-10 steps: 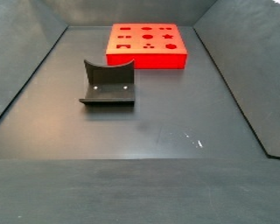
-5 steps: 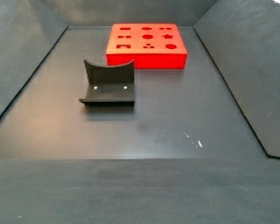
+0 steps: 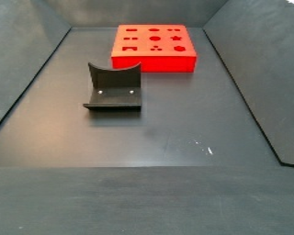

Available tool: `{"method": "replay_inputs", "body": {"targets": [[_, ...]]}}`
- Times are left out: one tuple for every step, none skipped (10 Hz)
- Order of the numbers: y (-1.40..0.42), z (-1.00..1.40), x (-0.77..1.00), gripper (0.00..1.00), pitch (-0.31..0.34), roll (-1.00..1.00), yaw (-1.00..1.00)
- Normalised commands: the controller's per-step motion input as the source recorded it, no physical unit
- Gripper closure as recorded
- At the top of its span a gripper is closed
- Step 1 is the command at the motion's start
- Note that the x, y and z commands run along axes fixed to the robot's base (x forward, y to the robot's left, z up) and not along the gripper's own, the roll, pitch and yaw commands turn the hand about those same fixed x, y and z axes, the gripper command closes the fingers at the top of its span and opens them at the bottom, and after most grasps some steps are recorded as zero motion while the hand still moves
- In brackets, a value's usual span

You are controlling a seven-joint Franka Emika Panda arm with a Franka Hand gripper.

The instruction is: Insert the 3 prong object.

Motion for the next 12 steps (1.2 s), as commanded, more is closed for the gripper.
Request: {"method": "replay_inputs", "body": {"targets": [[0.1,-0.61,0.54,1.0,0.303,0.0,-0.37],[0.1,-0.6,0.52,1.0,0.31,0.0,-0.37],[0.11,-0.58,0.51,1.0,0.321,0.0,-0.36],[0.08,-0.51,0.45,1.0,0.351,0.0,-0.34],[0.01,-0.31,0.17,1.0,0.2,-0.12,-0.19],[-0.02,-0.14,0.0,1.0,0.0,0.0,0.0],[0.0,-0.19,0.05,1.0,-0.066,0.0,0.0],[0.0,-0.23,0.08,1.0,-0.221,0.0,0.0],[0.0,-0.27,0.08,1.0,-0.26,0.03,0.0],[0.0,-0.24,0.0,1.0,-0.286,0.07,0.0],[0.0,0.0,-0.06,1.0,-0.193,0.1,0.0],[0.0,0.0,-0.05,1.0,-0.034,0.0,0.0]]}}
